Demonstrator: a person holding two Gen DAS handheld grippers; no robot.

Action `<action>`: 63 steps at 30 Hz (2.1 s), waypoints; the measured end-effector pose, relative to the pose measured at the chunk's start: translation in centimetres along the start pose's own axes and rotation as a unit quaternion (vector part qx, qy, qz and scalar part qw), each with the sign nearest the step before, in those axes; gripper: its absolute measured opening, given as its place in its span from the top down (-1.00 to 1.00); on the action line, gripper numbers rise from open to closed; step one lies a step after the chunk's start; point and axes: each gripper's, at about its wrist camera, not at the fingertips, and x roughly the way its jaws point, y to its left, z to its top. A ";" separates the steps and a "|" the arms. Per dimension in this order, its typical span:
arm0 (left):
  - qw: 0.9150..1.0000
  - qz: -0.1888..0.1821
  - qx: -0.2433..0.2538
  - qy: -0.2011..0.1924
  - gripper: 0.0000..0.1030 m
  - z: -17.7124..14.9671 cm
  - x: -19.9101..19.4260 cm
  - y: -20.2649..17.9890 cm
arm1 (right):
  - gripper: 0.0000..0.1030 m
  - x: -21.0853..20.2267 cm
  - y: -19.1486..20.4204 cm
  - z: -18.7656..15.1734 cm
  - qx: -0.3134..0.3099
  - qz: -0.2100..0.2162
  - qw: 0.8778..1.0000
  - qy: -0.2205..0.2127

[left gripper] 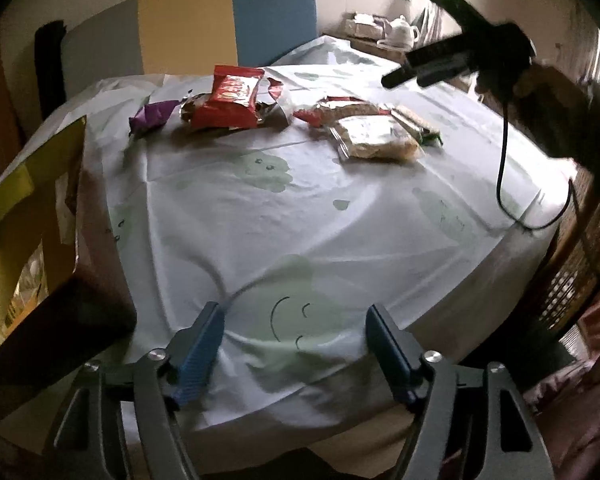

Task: Organize snacks
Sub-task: 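Move the left tool back over the snacks toward the purple candy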

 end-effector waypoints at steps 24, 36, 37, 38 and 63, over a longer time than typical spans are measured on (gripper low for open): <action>0.998 0.000 0.052 0.018 -0.31 2.3 -0.6 -2.6 | -0.86 -0.9 -0.2 0.3 0.016 -0.022 1.000 -0.014; 1.000 0.026 0.004 0.002 0.16 10.8 -3.6 3.6 | -0.86 -1.7 -0.3 0.4 0.024 -0.011 0.999 -0.029; 0.999 0.037 0.005 0.008 0.22 11.5 -3.2 4.3 | -0.86 -1.7 -0.3 0.4 0.023 -0.011 0.999 -0.030; 0.999 0.050 0.009 0.017 0.24 12.5 -2.6 5.1 | -0.86 -1.7 -0.3 0.5 0.022 -0.011 0.999 -0.031; 0.977 0.109 0.123 0.136 0.41 21.8 11.7 12.3 | -0.87 -2.5 -1.1 1.0 0.043 0.012 0.998 -0.048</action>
